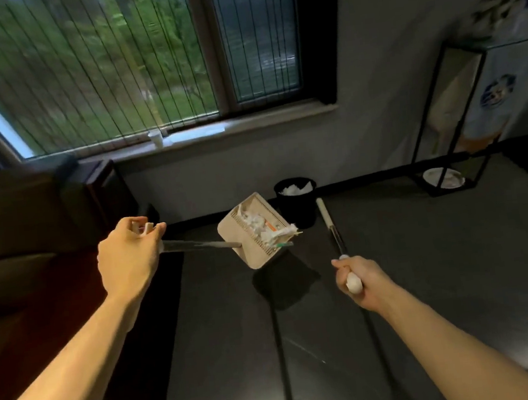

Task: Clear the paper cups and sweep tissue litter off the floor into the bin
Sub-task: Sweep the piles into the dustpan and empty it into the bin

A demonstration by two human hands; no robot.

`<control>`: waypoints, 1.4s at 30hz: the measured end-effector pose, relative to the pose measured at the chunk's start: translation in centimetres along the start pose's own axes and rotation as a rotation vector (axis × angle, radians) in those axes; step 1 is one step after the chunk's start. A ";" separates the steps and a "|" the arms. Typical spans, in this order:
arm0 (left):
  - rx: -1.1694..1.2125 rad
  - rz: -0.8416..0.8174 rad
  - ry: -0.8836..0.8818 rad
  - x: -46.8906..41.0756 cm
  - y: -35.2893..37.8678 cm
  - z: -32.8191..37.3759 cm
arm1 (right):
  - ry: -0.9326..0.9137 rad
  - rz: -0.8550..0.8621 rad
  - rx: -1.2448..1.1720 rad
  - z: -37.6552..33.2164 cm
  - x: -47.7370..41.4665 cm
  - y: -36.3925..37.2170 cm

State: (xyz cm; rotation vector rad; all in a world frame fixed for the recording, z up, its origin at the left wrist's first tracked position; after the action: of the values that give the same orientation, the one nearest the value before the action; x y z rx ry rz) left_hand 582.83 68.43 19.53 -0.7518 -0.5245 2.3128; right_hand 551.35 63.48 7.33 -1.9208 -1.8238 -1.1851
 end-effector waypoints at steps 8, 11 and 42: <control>0.083 -0.169 0.167 -23.2 10.9 -6.1 | -0.074 0.160 -0.070 -1.5 -13.5 15.6; 0.070 -0.248 0.233 -30.5 15.4 -6.4 | -0.111 0.219 -0.090 -2.7 -17.3 20.6; 0.031 -0.664 1.262 -53.7 46.8 -15.7 | -0.247 0.431 -0.248 -9.1 -41.6 37.6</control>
State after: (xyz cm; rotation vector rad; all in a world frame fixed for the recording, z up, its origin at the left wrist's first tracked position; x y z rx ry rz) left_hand 605.52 1.18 2.79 -1.5131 -0.0912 0.9278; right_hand 586.84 20.15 -2.08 -2.5320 -1.2992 -1.1029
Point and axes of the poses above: each hand's wrist, its own x-axis away from the middle knuckle, its own y-axis out of the palm, z = x × y, the point moved 1 cm from there along -x, towards the middle knuckle, and after that the axes turned 9 degrees about x, right-handed, at the moved point
